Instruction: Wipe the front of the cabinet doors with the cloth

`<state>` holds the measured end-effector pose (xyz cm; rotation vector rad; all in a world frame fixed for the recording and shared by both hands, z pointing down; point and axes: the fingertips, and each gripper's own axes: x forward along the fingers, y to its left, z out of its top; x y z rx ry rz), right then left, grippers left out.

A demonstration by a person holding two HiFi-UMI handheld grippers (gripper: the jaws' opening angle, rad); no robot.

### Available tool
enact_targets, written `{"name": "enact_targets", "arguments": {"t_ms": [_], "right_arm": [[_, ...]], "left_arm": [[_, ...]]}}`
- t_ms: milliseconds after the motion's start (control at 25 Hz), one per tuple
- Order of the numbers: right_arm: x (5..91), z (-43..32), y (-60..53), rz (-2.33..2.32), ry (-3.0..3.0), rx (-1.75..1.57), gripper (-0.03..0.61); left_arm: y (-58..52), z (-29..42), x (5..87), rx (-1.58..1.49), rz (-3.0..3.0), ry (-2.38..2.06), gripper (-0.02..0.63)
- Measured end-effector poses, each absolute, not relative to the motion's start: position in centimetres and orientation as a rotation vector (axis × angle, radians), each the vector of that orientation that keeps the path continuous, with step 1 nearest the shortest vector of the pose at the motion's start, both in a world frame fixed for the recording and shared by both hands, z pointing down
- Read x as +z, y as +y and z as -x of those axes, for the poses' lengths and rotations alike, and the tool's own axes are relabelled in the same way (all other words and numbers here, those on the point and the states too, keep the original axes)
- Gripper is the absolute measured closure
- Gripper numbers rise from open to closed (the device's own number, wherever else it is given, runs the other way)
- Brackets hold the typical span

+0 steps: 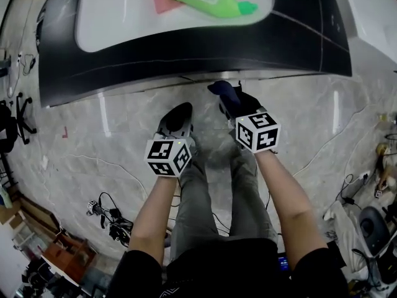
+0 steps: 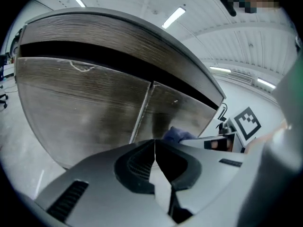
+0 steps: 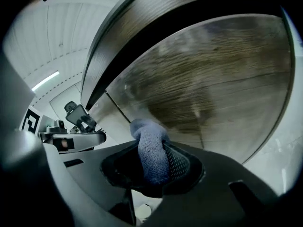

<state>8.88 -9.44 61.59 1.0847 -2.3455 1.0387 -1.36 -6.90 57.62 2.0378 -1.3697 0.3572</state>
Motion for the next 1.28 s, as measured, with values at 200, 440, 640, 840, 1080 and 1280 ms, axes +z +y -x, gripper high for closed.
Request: {"name": "enact_targets", "arguments": {"t_ms": [200,440,640,840,1080,1280], "right_arm": [[62.7,-4.0,-9.9,-0.984,-2.361,1.018,0.459],[64.3,-1.5,-10.4,-0.889,-2.351,0.938,0.459],[65.2,-2.7,-11.8,-0.896,-2.326,0.912,0.459],[64.8,-5.0,-12.1,-0.898,-2.332,0.870,0.459],[65.1,-10.2,-12.3,-1.000,-2.302,0.901,0.459],[65.4,-15.3,-12.7,-1.083,-2.271,0.901,0.459]], "left_arm": [[-6.9,5.3,58.6,0.350,-1.982,-1.421,0.603],[-8.1,7.1,58.9,0.295,-1.931,-1.480,0.603],[-8.3,5.5,59.1,0.295,-1.948,-1.454,0.603],[-8.0,2.8,59.6,0.318,-1.964,-1.408,0.603],[-9.0,-1.5,59.7,0.333,-2.007,-1.355,0.603],[-9.3,-5.4,59.7,0.360,-2.054,-1.302,0.603]]}}
